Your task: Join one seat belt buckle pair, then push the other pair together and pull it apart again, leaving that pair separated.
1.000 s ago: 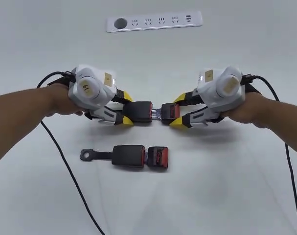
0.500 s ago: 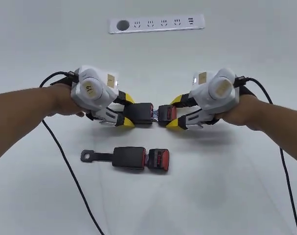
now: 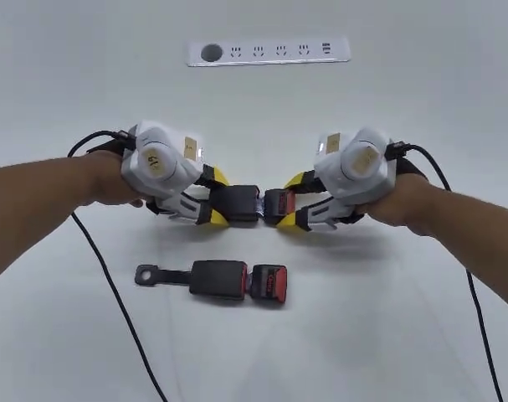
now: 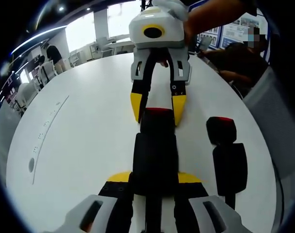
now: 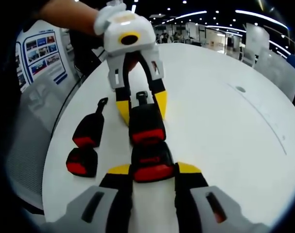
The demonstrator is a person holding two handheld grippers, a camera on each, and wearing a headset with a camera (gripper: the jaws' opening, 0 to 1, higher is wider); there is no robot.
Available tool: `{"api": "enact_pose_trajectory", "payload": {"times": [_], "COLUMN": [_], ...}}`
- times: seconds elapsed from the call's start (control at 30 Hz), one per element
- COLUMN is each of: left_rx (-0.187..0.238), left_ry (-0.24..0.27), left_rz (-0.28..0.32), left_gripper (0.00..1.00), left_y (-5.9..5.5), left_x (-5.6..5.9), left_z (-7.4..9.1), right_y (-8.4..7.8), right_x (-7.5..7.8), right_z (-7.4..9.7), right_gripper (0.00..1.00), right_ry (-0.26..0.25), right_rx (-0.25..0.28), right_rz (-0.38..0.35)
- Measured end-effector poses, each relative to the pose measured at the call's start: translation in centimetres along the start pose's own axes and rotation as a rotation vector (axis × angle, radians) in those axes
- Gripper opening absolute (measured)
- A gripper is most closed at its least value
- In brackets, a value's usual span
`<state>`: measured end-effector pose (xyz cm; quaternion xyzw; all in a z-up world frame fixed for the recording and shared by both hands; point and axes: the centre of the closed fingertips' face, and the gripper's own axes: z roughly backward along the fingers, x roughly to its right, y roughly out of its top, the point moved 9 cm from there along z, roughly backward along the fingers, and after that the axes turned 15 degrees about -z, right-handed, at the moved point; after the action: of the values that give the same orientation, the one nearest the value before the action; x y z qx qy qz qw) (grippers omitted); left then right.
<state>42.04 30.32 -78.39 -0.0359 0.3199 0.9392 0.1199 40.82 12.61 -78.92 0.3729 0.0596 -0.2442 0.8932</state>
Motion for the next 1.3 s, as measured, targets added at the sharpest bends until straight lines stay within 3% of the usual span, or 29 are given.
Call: {"api": "enact_pose_trajectory", "payload": {"times": [1.3], "left_rx": [0.004], "left_ry": [0.000], "left_rz": [-0.005], "left_gripper": [0.33], "left_y": [0.04], "left_x": [-0.02], "left_z": [0.00], "right_y": [0.24], "right_x": [0.51], "right_z": [-0.38], "right_gripper": [0.33], "right_ry": [-0.019], "right_rx": [-0.053], "right_rz": [0.007]}}
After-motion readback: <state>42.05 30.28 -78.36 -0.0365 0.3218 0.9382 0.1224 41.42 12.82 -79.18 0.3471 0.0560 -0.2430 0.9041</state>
